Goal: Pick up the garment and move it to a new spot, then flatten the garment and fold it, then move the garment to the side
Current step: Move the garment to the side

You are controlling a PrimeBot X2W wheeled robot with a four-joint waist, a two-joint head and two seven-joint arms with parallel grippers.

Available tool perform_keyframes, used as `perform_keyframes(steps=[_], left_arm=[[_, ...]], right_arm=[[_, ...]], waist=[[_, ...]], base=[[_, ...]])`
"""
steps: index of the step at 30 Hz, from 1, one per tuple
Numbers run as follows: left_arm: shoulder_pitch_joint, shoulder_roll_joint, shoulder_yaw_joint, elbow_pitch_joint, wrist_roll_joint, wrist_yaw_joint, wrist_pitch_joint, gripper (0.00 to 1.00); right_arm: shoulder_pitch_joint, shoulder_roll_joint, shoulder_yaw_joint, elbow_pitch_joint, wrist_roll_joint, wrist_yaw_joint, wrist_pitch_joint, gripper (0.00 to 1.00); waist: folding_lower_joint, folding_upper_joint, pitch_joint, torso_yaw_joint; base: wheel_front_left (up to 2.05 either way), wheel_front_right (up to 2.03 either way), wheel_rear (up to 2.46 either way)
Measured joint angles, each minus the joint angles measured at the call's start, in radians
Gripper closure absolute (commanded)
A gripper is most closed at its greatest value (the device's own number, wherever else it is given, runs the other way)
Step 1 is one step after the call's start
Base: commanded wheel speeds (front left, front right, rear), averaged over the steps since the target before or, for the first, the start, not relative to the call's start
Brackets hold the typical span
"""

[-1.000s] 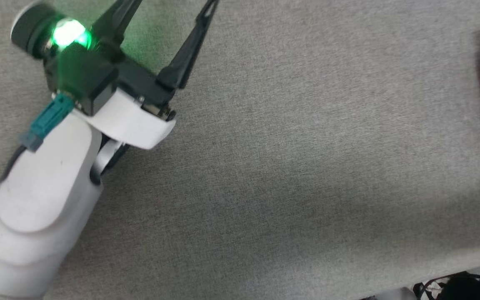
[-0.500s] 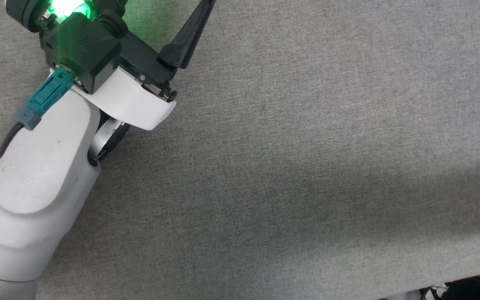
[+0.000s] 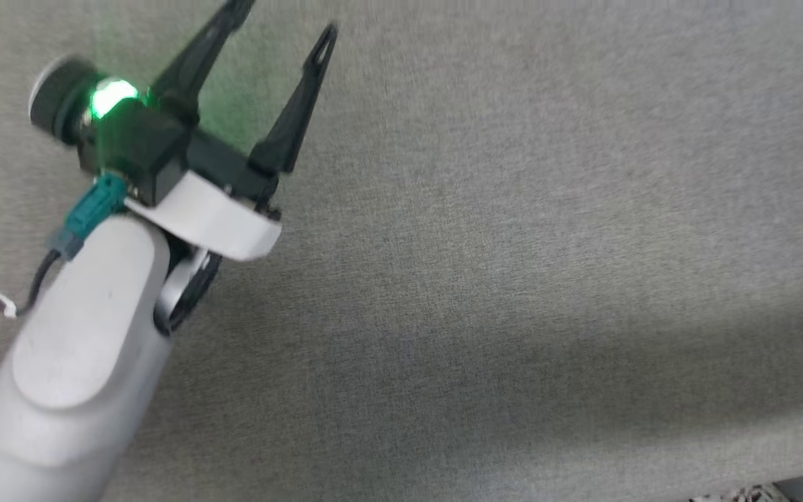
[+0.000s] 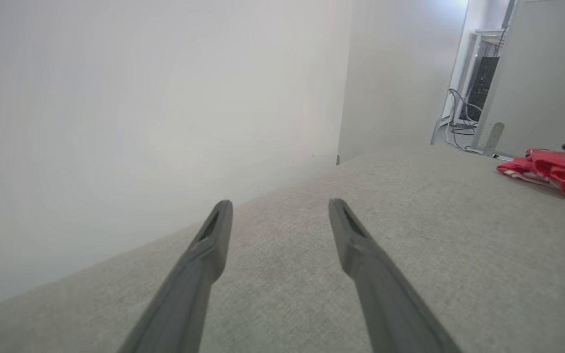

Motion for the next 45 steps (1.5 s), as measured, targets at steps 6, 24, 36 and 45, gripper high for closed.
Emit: perform_keyframes(steps=[6, 24, 36, 45], left_arm=[[0.175, -0.035, 0.082, 0.037, -0.004, 0.0, 0.0, 0.0], [0.626, -0.19, 0.333, 0.107, -0.012, 0.0, 0.0, 0.0], [0.78, -0.229, 0.396, 0.068, -0.011, 0.0, 0.0, 0.0], [0.847, -0.226, 0.41, 0.01, 0.0, 0.0, 0.0, 0.0]], right_arm=[[0.069, 0.058, 0.071, -0.107, 0.003, 0.0, -0.104, 0.0], [0.394, 0.327, 0.149, -0.201, -0.086, 0.0, -0.31, 0.0], [0.549, 0.412, 0.031, -0.287, -0.083, 0.0, -0.324, 0.0], [0.676, 0.444, -0.059, -0.424, -0.113, 0.0, -0.314, 0.0]], waist=[[-0.0001, 0.0, -0.117, 0.024], [-0.0001, 0.0, -0.438, 0.191], [0.0, 0.0001, -0.602, 0.247], [0.0, 0.0, -0.634, 0.268]], base=[[0.0, 0.0, 0.0], [0.0, 0.0, 0.0], [0.0, 0.0, 0.0], [0.0, 0.0, 0.0]])
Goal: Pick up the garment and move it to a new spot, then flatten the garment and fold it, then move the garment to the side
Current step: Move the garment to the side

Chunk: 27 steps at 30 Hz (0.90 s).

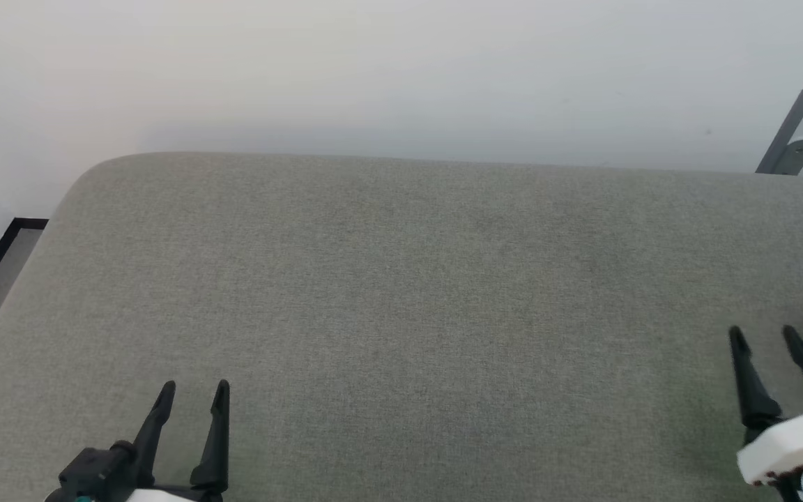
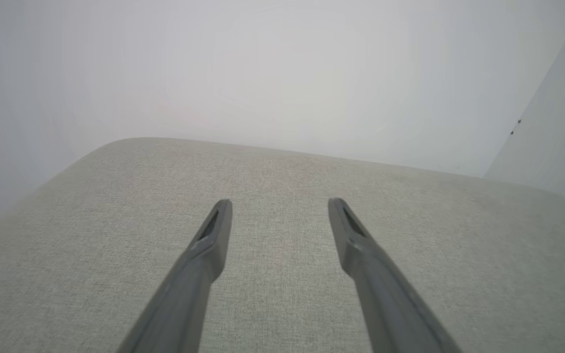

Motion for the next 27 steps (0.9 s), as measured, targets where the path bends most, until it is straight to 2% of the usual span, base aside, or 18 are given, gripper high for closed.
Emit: perform_keyframes(steps=[6, 13, 27], left_arm=[[0.04, 0.003, 0.024, -0.048, 0.04, 0.0, 0.0, 0.0], [0.08, -0.02, 0.058, -0.096, 0.056, 0.0, 0.0, 0.0], [0.083, -0.017, 0.061, -0.092, 0.049, 0.0, 0.0, 0.0]], right_arm=[[0.098, 0.025, -0.1, -0.139, -0.046, 0.0, 0.047, 0.0], [0.197, 0.103, -0.183, -0.311, -0.081, 0.0, 0.127, 0.0], [0.228, 0.145, -0.21, -0.402, -0.105, 0.0, 0.181, 0.0]], waist=[[-0.0001, 0.0, -0.003, 0.013], [0.0, 0.0, 0.004, 0.017], [0.0, 0.0, 0.01, 0.015]], base=[[0.0, 0.0, 0.0], [0.0, 0.0, 0.0], [0.0, 0.0, 0.0]])
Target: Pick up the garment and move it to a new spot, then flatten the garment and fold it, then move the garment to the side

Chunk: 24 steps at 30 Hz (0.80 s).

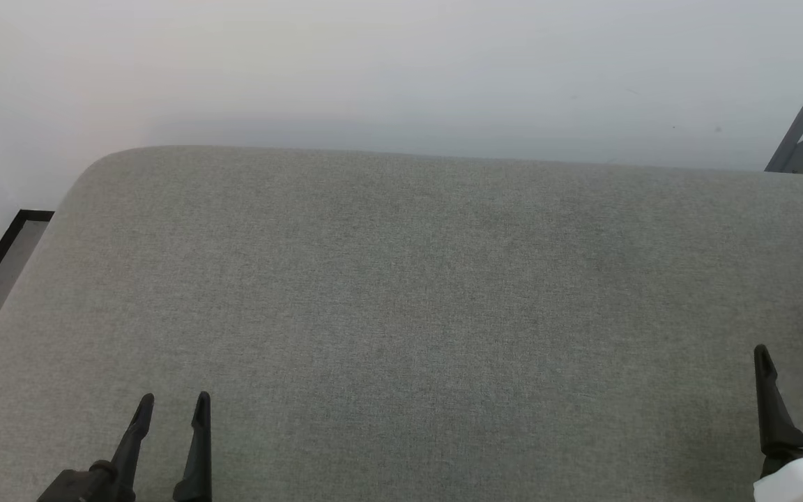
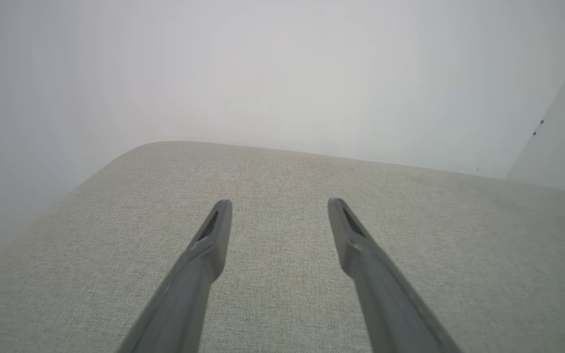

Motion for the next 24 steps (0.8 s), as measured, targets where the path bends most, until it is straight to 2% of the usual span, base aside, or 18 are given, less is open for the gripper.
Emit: perform_keyframes(steps=[18, 19, 24], left_arm=[[-0.004, 0.01, 0.004, 0.014, -0.011, 0.0, 0.0, 0.0], [-0.002, 0.009, 0.004, 0.018, -0.011, 0.0, 0.0, 1.0], [0.009, -0.013, -0.004, 0.061, -0.013, 0.0, 0.001, 1.0]], right_arm=[[0.012, 0.025, -0.001, -0.015, -0.007, 0.0, 0.013, 0.0], [0.012, 0.027, -0.001, -0.012, -0.006, 0.0, 0.012, 1.0], [0.019, 0.048, 0.004, 0.037, -0.004, 0.0, 0.013, 1.0]], waist=[[0.0, 0.0, -0.002, 0.002], [0.0, 0.0, -0.002, 0.002], [0.0, 0.0, -0.002, 0.002]], base=[[0.0, 0.0, 0.0], [0.0, 0.0, 0.0], [0.0, 0.0, 0.0]])
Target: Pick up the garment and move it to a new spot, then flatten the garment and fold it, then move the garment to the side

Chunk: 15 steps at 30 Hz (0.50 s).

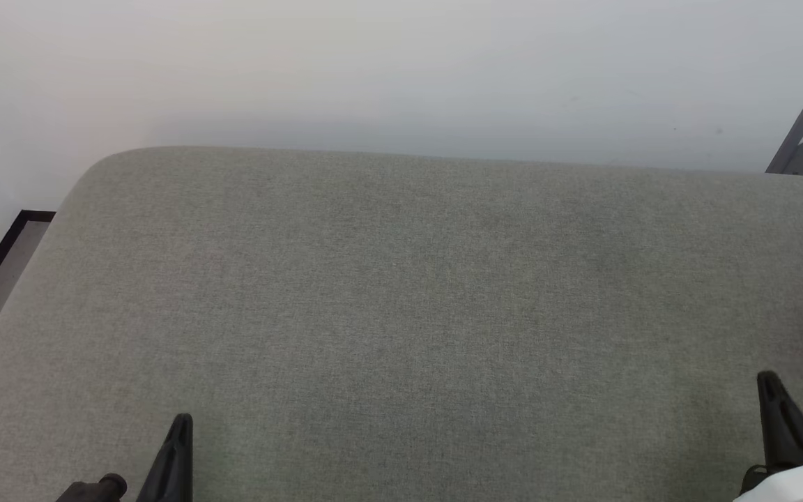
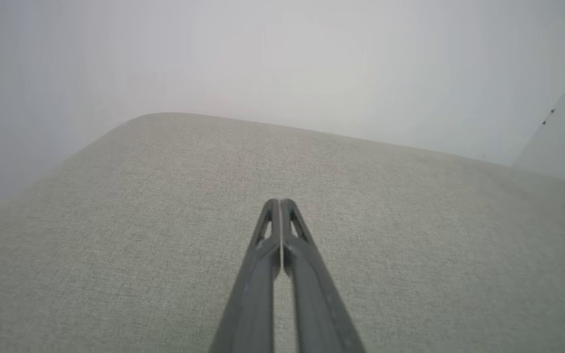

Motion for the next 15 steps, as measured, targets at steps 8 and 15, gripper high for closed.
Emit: perform_keyframes(steps=[8, 15], left_arm=[[-0.007, -0.011, 0.003, 0.014, -0.138, 0.0, 0.034, 1.0], [-0.032, -0.015, 0.009, 0.024, -0.258, 0.0, 0.063, 1.0]], right_arm=[[-0.009, 0.012, 0.004, 0.028, 0.131, 0.0, 0.018, 1.0], [-0.03, 0.018, 0.013, 0.039, 0.243, 0.0, 0.034, 1.0]], waist=[[-0.0001, 0.0, 0.001, -0.007], [0.0, 0.0, 0.002, -0.012]], base=[[0.0, 0.0, 0.0], [0.0, 0.0, 0.0]])
